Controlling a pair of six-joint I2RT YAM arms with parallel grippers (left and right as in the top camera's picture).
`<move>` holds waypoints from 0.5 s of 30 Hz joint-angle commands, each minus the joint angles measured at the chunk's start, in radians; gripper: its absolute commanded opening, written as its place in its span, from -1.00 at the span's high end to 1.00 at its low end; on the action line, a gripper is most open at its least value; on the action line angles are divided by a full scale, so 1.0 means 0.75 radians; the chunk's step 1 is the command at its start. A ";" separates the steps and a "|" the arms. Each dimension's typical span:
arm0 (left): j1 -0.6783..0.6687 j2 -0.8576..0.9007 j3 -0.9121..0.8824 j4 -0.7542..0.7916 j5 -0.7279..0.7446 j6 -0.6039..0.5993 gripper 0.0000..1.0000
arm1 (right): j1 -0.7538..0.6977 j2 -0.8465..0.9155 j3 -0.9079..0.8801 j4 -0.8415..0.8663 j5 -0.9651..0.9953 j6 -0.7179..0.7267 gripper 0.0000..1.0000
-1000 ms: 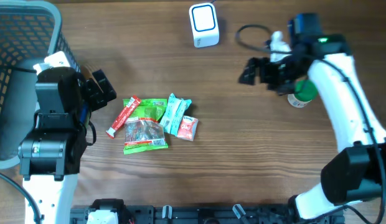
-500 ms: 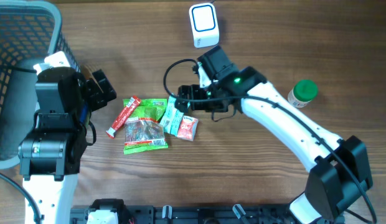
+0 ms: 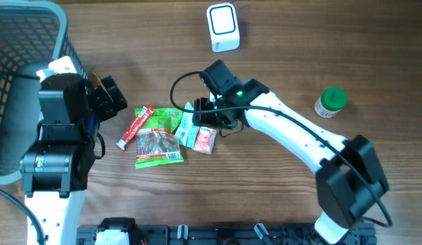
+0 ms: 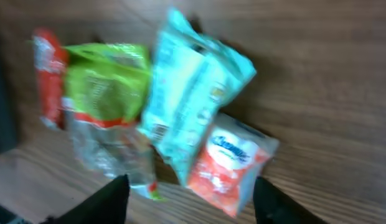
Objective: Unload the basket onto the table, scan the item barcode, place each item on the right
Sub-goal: 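Move the right gripper left over the red-white Kleenex tissue pack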
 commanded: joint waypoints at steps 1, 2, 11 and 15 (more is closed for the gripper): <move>0.008 0.001 0.018 0.004 -0.012 0.007 -1.00 | 0.001 0.084 -0.014 -0.048 0.028 0.003 0.03; 0.008 0.001 0.018 0.004 -0.012 0.007 -1.00 | 0.001 0.086 -0.014 -0.055 0.028 -0.010 0.09; 0.008 0.001 0.018 0.004 -0.012 0.007 -1.00 | 0.001 0.109 -0.020 -0.149 0.028 0.010 0.26; 0.008 0.001 0.018 0.004 -0.012 0.007 -1.00 | 0.001 0.109 -0.072 -0.099 0.009 0.039 0.24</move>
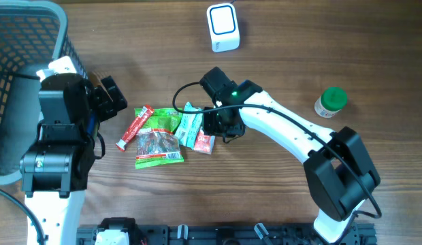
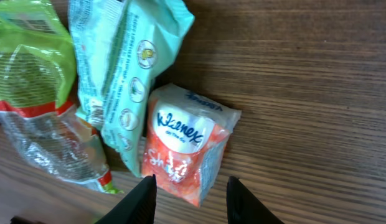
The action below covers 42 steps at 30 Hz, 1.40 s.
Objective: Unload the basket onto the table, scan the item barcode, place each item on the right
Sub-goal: 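Move the right gripper left over the red-white Kleenex tissue pack, then grasp the tissue pack with the right gripper and lift it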
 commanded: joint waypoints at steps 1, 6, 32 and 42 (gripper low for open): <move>0.008 0.001 0.018 0.004 -0.012 0.007 -1.00 | 0.001 0.030 -0.068 0.045 -0.022 0.033 0.25; 0.008 0.001 0.018 0.004 -0.012 0.007 -1.00 | 0.001 0.030 -0.169 0.183 -0.092 0.038 0.25; 0.008 0.001 0.018 0.004 -0.012 0.007 -1.00 | -0.161 -0.031 -0.294 0.249 -0.374 -0.318 0.91; 0.008 0.001 0.018 0.004 -0.012 0.007 -1.00 | -0.579 -0.308 -0.294 0.102 -1.210 -0.859 0.92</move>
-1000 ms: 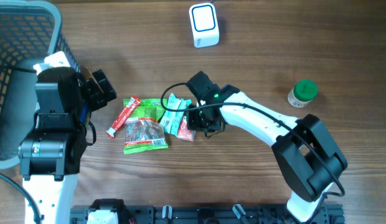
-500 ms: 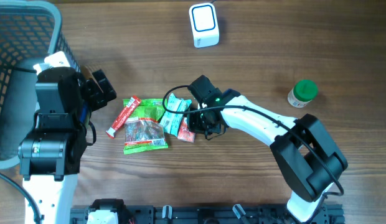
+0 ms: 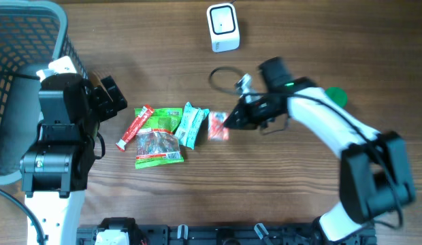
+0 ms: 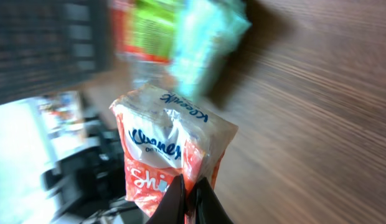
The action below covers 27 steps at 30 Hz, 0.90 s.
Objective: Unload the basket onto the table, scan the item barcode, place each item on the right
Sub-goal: 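Grasp the tissue pack with the right gripper and lift it, then carry the tissue pack right while rotating it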
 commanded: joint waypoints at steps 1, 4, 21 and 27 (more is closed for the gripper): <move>0.008 0.001 0.018 0.004 -0.012 0.007 -1.00 | -0.128 -0.135 -0.003 -0.073 -0.337 -0.253 0.91; 0.008 0.001 0.018 0.004 -0.012 0.007 -1.00 | -0.199 -0.168 -0.003 -0.113 -0.347 -0.273 0.91; 0.008 0.001 0.018 0.004 -0.012 0.007 -1.00 | -0.358 -0.256 -0.003 -0.158 -0.964 -0.486 0.91; 0.008 0.001 0.018 0.004 -0.012 0.007 -1.00 | -0.358 -0.485 -0.003 -0.115 -0.963 -0.337 0.91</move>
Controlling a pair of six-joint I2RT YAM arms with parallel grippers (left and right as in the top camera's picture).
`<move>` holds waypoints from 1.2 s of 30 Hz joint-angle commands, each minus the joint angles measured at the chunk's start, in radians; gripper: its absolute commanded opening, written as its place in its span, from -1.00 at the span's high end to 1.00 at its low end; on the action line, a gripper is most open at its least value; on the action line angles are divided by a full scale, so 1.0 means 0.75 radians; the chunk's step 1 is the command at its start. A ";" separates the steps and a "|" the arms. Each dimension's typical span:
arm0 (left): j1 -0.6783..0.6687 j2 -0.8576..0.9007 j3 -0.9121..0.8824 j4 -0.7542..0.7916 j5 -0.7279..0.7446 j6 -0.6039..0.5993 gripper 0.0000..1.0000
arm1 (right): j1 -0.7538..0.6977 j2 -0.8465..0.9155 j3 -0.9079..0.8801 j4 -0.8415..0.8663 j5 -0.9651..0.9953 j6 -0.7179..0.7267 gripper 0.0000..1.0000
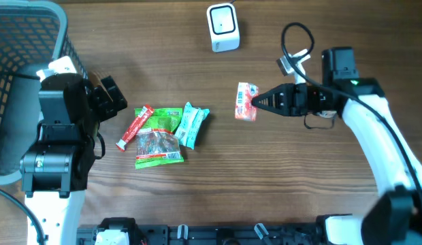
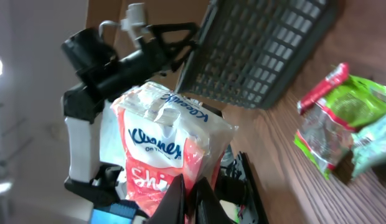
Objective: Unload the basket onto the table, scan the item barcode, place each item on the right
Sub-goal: 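Carry the tissue pack right while rotating it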
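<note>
A red and white Kleenex tissue pack (image 1: 245, 102) hangs above the table, to the right of the packet pile and below the scanner. My right gripper (image 1: 256, 102) is shut on its right end, with the arm reaching in from the right. In the right wrist view the pack (image 2: 168, 149) fills the centre, pinched at its lower edge by the right gripper (image 2: 192, 186). The white scanner (image 1: 222, 27) stands at the far middle of the table. My left gripper (image 1: 110, 95) rests at the left, open and holding nothing.
Left of the middle lies a pile: a red stick packet (image 1: 134, 127), a green bag (image 1: 156, 136) and a teal pack (image 1: 191, 125). A dark mesh basket (image 1: 34, 34) fills the far left corner. A black cable (image 1: 293, 41) loops above the right arm.
My right gripper, still shut on the tissue pack, has moved right and toward the far side. The pack now sits farther from the pile and nearer the scanner. The left arm has not moved.
My right gripper was open over the packet pile, then stood with its fingers either side of the tissue pack on the table. Later it was shut on the pack, held just right of the pile. Now the pack is held in the air below the scanner.
</note>
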 commanded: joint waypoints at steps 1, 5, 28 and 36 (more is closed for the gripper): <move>0.008 0.001 0.018 0.004 -0.012 0.007 -1.00 | -0.002 -0.211 0.003 0.057 -0.086 0.121 0.91; 0.008 0.001 0.018 0.004 -0.013 0.007 -1.00 | -0.002 -0.381 0.003 0.221 -0.085 0.300 0.91; 0.008 0.001 0.018 0.004 -0.013 0.007 -1.00 | -0.002 -0.585 0.003 0.587 -0.084 0.707 0.91; 0.008 0.001 0.018 0.004 -0.012 0.007 -1.00 | -0.002 -0.585 -0.019 0.511 0.146 0.514 0.91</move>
